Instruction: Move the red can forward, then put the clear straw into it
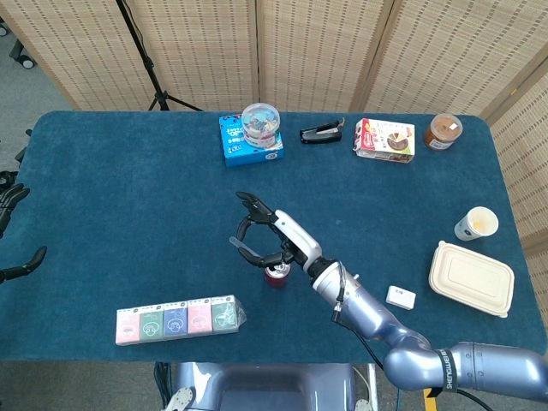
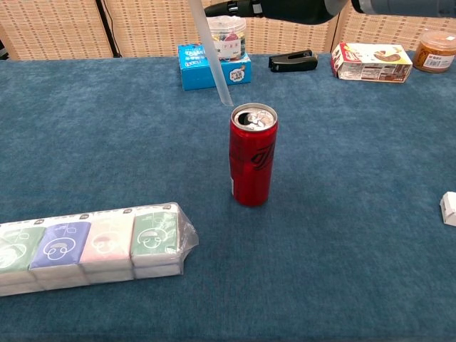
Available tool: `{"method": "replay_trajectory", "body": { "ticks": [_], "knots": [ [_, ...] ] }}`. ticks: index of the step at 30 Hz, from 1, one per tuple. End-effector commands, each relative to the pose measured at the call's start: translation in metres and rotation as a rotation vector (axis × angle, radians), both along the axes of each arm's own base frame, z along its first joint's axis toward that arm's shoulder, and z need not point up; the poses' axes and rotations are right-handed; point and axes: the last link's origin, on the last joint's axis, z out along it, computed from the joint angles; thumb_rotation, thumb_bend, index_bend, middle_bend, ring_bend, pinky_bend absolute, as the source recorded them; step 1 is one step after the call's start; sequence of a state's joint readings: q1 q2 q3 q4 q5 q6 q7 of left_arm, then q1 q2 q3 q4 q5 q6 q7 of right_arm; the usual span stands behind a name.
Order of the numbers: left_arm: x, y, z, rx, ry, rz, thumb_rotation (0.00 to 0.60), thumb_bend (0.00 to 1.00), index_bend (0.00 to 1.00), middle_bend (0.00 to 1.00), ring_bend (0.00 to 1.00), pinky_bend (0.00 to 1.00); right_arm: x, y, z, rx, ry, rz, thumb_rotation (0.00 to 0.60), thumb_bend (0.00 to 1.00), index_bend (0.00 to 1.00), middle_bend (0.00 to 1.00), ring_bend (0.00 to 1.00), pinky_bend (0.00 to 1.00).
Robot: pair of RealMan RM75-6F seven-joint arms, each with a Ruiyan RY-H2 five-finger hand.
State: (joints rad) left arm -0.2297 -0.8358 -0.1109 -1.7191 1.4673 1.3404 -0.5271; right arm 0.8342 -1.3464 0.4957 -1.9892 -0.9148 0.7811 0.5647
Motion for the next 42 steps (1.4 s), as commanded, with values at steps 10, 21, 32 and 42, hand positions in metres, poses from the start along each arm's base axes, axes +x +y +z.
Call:
{"method": "replay_trajectory", "body": {
  "ticks": [10,21,32,42],
  "knots": [
    [0.0,0.0,0.0,-0.001,-0.001,0.001,0.6,0.36,0.0,0.0,0.0,0.0,-0.005,-0.001,-0.004,0.008,0.005,-0.01,0.6,0.52,0.57,0.0,0.0,0.0],
    [0.0,0.0,0.0,-0.001,0.001,0.0,0.6,0.35,0.0,0.0,0.0,0.0,-0.008,-0.003,-0.004,0.007,0.003,-0.017,0.6,0.52,0.57,0.0,0.0,0.0],
    [0.0,0.0,0.0,-0.002,0.001,0.001,0.6,0.36,0.0,0.0,0.0,0.0,-0.013,-0.005,-0.007,0.008,0.008,-0.027,0.6,0.52,0.57,0.0,0.0,0.0],
    [-0.001,0.0,0.0,-0.001,0.0,0.001,0.6,0.36,0.0,0.0,0.0,0.0,-0.014,-0.006,-0.008,0.006,0.007,-0.026,0.6,0.52,0.57,0.0,0.0,0.0]
  ]
}}
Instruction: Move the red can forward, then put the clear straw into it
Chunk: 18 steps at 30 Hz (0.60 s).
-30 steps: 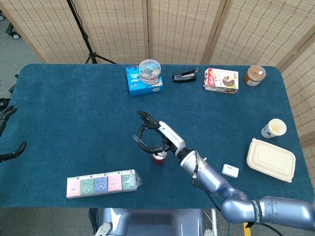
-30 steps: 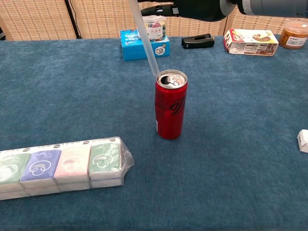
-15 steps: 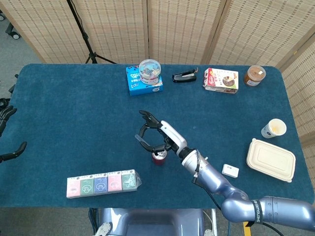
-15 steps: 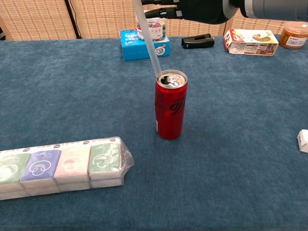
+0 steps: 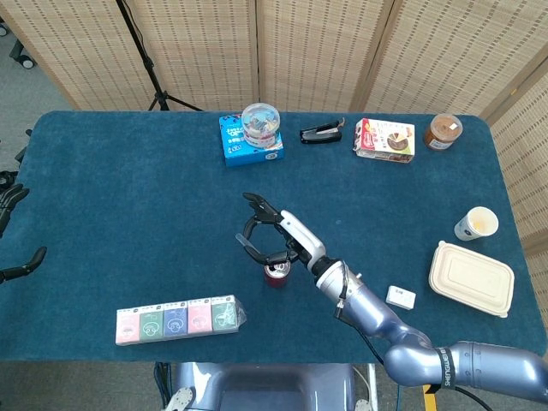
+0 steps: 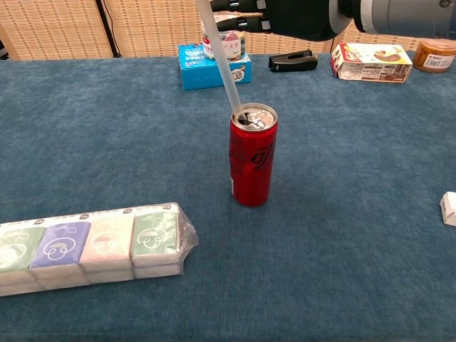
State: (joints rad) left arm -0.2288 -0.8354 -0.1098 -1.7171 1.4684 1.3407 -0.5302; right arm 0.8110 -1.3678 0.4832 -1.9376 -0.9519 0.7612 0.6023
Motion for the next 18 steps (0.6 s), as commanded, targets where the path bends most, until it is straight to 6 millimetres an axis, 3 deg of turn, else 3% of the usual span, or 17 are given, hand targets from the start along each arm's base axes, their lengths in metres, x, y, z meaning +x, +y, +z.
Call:
{"method": "replay_trajectory", "body": {
  "ticks": [1,18],
  "knots": [
    [0.0,-0.0001,-0.0001,-0.001,0.001,-0.001,0.6,0.36,0.0,0.0,0.0,0.0,-0.0002,-0.0002,-0.0003,0.0,0.0,-0.001,0.6,0.52,0.57,0.0,0.0,0.0],
    [-0.0007,-0.0004,0.0006,0.0,-0.001,-0.001,0.6,0.35,0.0,0.0,0.0,0.0,-0.0027,0.0002,-0.0044,0.001,0.007,-0.006,0.6,0.52,0.58,0.0,0.0,0.0]
  ]
}}
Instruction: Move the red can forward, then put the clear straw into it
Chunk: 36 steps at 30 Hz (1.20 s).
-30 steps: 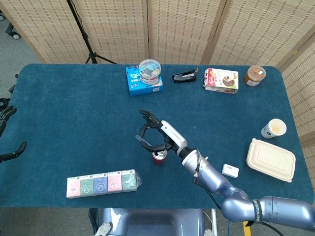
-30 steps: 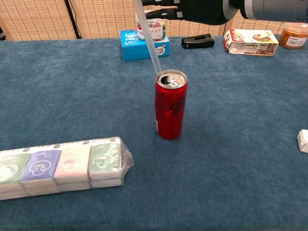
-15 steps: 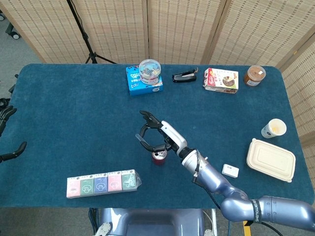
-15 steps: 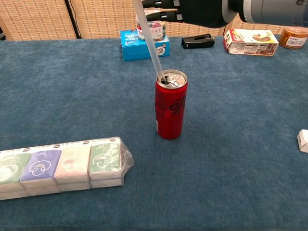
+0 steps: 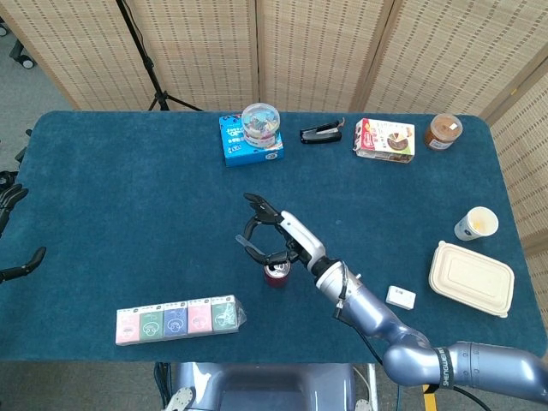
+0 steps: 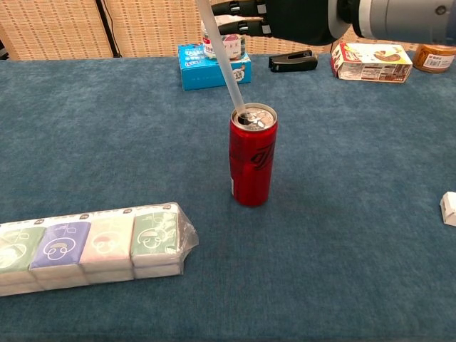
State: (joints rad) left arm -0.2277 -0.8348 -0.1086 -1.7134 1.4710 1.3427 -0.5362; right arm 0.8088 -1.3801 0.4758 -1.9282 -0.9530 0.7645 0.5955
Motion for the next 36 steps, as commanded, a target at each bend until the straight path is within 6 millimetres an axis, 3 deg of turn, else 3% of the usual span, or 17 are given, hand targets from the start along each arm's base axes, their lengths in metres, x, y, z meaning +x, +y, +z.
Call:
{"method": "replay_trajectory", "body": {
  "ticks": [1,36],
  "knots": [
    [0.0,0.0,0.0,0.0,0.0,0.0,0.6,0.35,0.0,0.0,0.0,0.0,-0.001,0.0,-0.001,0.001,0.001,-0.001,0.6,0.52,0.58,0.0,0.0,0.0],
    [0.0,0.0,-0.001,-0.017,0.005,-0.004,0.6,0.35,0.0,0.0,0.0,0.0,-0.019,-0.004,-0.018,-0.014,0.041,-0.002,0.6,0.52,0.58,0.0,0.0,0.0]
  ]
}}
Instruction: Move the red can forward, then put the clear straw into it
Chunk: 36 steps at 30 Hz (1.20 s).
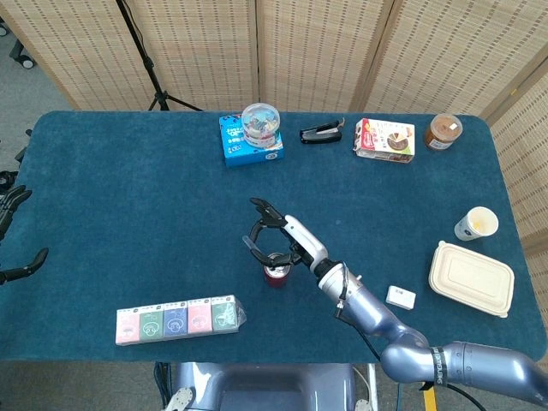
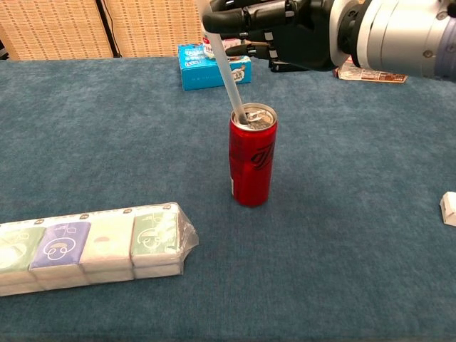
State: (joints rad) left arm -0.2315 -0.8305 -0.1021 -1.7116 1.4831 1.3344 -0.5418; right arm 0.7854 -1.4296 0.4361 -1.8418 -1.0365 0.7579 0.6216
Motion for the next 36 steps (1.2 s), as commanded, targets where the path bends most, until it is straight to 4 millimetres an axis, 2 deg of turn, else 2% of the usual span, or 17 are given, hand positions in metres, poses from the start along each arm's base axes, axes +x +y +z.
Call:
{"method": "replay_trajectory", "body": {
  "ticks": [1,22,36],
  "knots": [
    [0.0,0.0,0.0,0.001,0.0,0.0,0.6,0.35,0.0,0.0,0.0,0.0,0.0,0.0,0.0,-0.001,0.001,0.001,0.6,0.52,0.58,0.0,0.0,0.0],
    [0.0,0.0,-0.001,-0.007,0.001,-0.002,0.6,0.35,0.0,0.0,0.0,0.0,-0.011,-0.001,-0.011,-0.001,0.028,-0.005,0.6,0.52,0.57,0.0,0.0,0.0],
    [0.0,0.0,-0.001,-0.01,0.004,0.0,0.6,0.35,0.0,0.0,0.0,0.0,-0.026,0.001,-0.021,-0.022,0.062,0.022,0.6,0.52,0.57,0.0,0.0,0.0]
  ]
}}
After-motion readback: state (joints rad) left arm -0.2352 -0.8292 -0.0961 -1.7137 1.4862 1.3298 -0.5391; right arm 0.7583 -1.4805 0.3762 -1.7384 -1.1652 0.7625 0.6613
